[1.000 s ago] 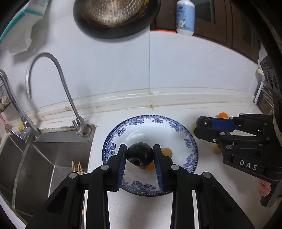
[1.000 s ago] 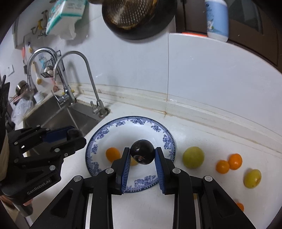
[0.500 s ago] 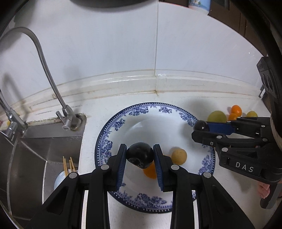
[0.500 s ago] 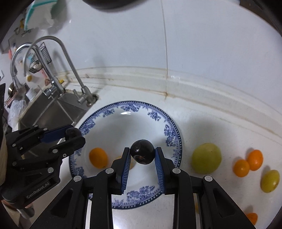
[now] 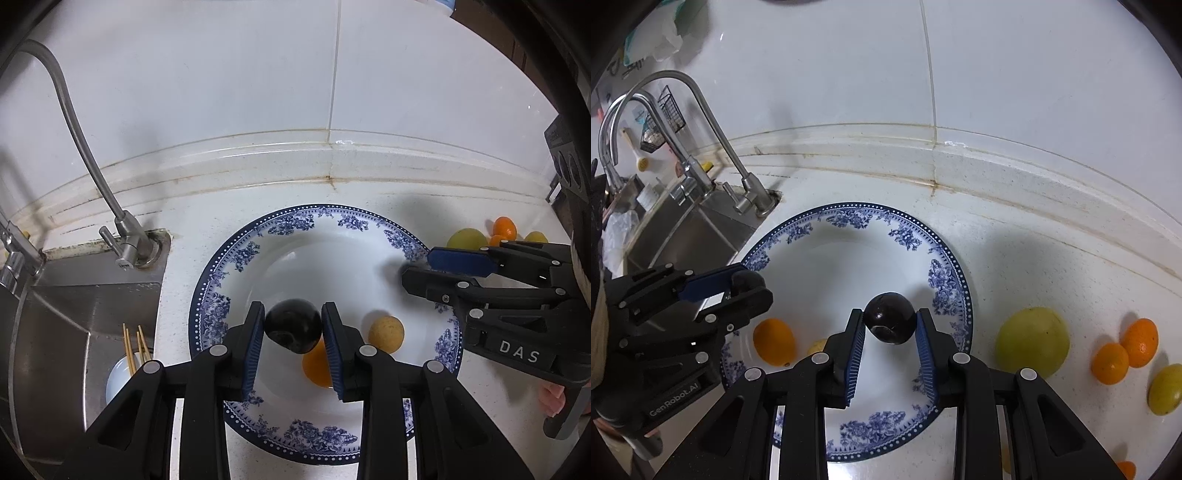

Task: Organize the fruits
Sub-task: 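Carry both plums onto the plate and open both tools, then withdraw both tools from the plate toward the remaining fruits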

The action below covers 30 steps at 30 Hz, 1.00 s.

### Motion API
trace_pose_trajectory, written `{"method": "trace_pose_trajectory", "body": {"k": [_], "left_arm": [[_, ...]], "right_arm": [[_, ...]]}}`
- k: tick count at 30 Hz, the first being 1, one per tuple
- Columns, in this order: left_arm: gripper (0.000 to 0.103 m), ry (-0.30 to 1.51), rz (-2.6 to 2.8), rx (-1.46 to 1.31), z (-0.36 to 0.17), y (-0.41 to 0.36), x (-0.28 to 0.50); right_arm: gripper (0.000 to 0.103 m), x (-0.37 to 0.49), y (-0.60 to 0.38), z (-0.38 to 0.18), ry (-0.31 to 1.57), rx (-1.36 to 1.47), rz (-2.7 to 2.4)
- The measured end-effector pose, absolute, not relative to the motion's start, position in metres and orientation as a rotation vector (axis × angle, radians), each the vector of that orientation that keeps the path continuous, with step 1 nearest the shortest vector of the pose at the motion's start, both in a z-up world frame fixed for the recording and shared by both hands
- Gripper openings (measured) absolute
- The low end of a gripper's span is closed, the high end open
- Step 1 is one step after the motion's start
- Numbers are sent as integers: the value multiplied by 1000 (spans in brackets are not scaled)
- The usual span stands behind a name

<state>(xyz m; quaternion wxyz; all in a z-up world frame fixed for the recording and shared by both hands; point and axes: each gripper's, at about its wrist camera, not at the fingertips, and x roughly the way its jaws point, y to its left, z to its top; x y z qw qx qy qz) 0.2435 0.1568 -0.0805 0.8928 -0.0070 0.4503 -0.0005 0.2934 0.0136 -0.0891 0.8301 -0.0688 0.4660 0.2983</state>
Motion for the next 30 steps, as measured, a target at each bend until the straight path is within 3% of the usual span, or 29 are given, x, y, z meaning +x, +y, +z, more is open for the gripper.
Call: {"method": "trace_pose_trajectory", "body": {"k": [2,13,17,21,25,30], "left_arm": [[36,927,4,-14,-78,156,241],[44,827,23,-13,-35,143,209],[49,777,-5,-21,-20,133,192],[55,742,-25,-24,-10,121,178],[59,714,-40,-24,-1,108,164],[65,691,-77,-36,8,94,148]], "right_arm": [[37,291,12,-85,975,-144,632],[37,262,-6,-48,868,-150,622],[50,245,-18,-34,813,-146,599],[50,228,-32,-23,766,-146,570],[60,209,-49,-14,723,-132,535],[60,192,-70,-6,697,-111,500]]}}
